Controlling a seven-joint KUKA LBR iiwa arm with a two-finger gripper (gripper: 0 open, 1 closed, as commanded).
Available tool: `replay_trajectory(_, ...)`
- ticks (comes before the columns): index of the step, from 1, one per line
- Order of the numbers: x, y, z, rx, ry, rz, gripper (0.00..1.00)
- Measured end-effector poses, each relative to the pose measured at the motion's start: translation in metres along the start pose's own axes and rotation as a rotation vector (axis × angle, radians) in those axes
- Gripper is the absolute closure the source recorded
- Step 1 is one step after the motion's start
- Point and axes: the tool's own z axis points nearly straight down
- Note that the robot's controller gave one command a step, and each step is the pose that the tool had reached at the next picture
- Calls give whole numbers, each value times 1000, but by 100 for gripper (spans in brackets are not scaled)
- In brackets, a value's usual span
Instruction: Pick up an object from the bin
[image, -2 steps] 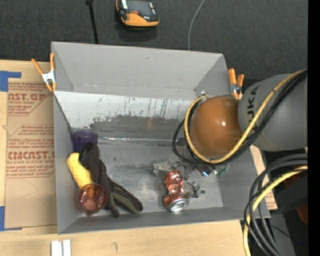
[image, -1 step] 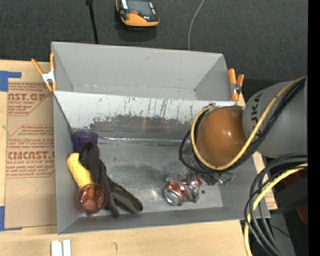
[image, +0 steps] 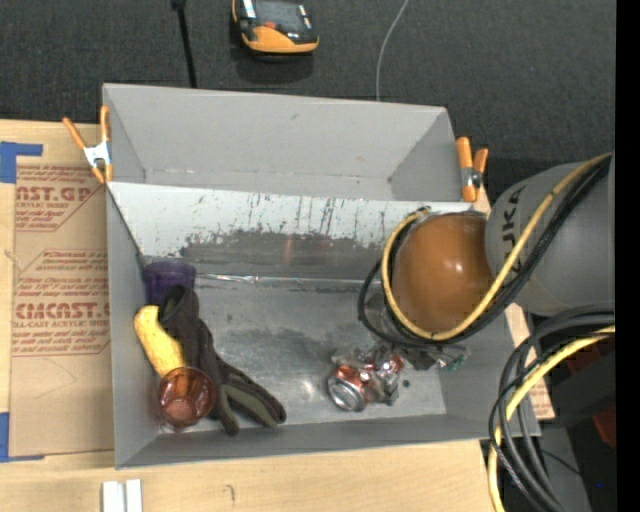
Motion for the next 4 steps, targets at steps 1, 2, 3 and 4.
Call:
replay_trajectory(1, 1, 1, -4, -3, 2, 0, 100)
replay_trajectory(2, 1, 2, -23, -4, -1, 0, 100)
replay_trajectory(3, -1, 1, -39, 0, -7, 0, 100)
replay_trajectory(4, -1, 1, -49, 3, -9, 0, 100)
